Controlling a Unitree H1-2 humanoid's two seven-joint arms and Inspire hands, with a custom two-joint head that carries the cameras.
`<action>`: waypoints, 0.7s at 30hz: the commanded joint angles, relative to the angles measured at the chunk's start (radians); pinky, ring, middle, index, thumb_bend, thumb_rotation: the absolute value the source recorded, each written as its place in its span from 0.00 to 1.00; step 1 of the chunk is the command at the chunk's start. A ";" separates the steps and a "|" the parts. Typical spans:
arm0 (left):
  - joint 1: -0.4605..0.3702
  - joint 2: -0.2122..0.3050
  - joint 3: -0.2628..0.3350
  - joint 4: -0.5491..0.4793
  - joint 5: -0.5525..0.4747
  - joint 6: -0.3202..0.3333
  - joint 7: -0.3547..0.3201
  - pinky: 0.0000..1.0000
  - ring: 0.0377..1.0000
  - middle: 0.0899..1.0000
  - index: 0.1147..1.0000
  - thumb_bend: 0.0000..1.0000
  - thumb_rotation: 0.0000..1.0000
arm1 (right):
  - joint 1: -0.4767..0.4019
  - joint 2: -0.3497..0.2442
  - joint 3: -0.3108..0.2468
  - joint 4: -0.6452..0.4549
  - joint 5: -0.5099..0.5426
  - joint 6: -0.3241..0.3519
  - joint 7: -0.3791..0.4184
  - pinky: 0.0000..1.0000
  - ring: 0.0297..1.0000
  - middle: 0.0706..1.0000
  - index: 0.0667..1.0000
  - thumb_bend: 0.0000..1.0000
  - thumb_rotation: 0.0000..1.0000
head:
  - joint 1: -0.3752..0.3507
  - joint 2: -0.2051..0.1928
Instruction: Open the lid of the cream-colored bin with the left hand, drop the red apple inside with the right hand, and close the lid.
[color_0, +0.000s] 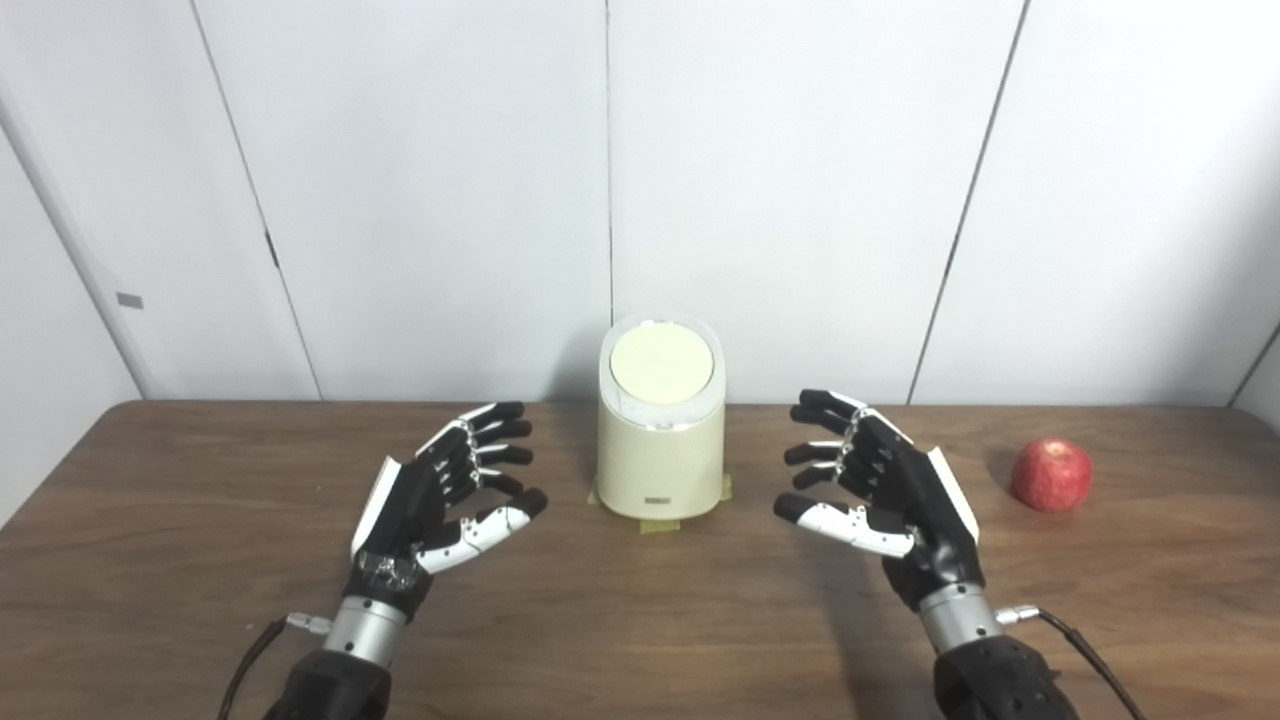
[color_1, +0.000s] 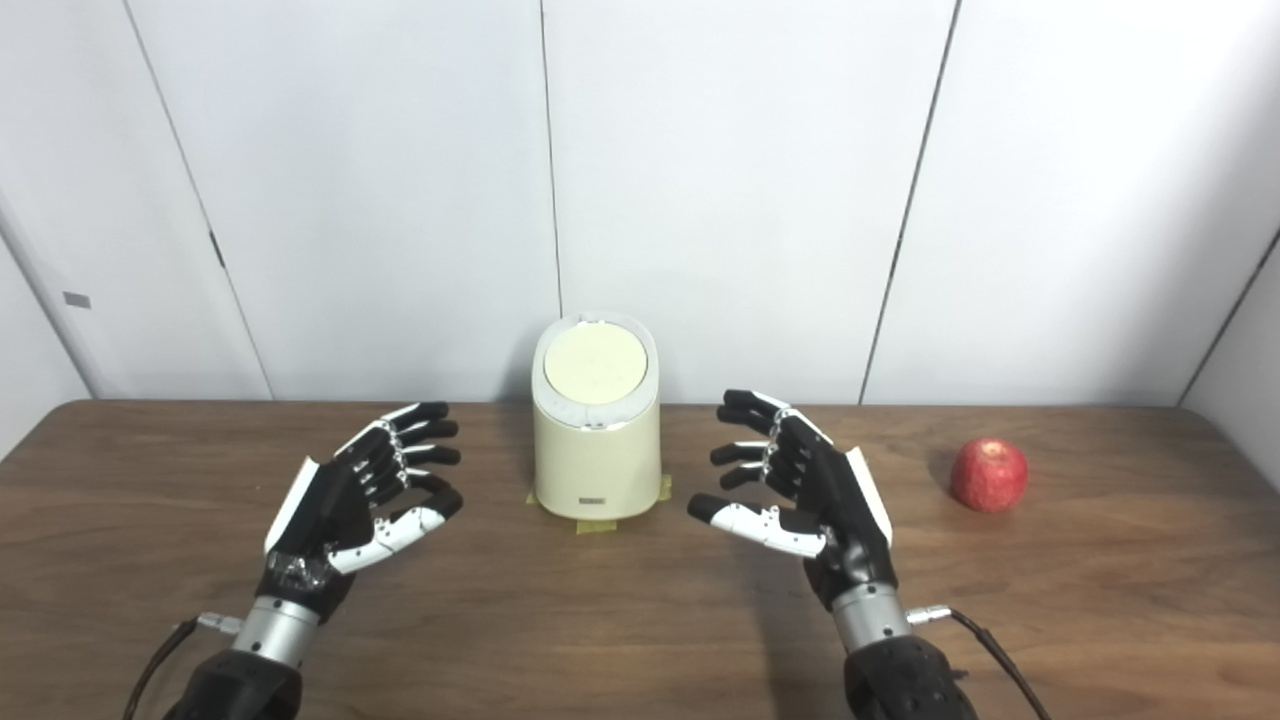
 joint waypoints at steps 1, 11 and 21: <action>-0.037 0.001 0.002 -0.014 -0.004 -0.038 0.007 0.59 0.70 0.75 0.78 0.73 0.23 | -0.026 0.001 0.001 -0.023 0.000 -0.045 -0.002 0.50 0.61 0.74 0.72 0.83 0.20 | -0.001 0.000; -0.034 0.001 0.000 -0.002 -0.002 -0.060 0.006 0.57 0.69 0.75 0.78 0.72 0.23 | -0.018 0.002 0.002 -0.026 0.001 -0.044 0.000 0.53 0.62 0.75 0.73 0.86 0.22 | -0.003 -0.003; -0.033 -0.001 -0.001 -0.014 -0.005 -0.045 0.005 0.58 0.69 0.75 0.78 0.72 0.22 | -0.021 0.001 0.001 -0.029 0.010 -0.039 0.003 0.53 0.63 0.76 0.73 0.86 0.23 | -0.004 0.008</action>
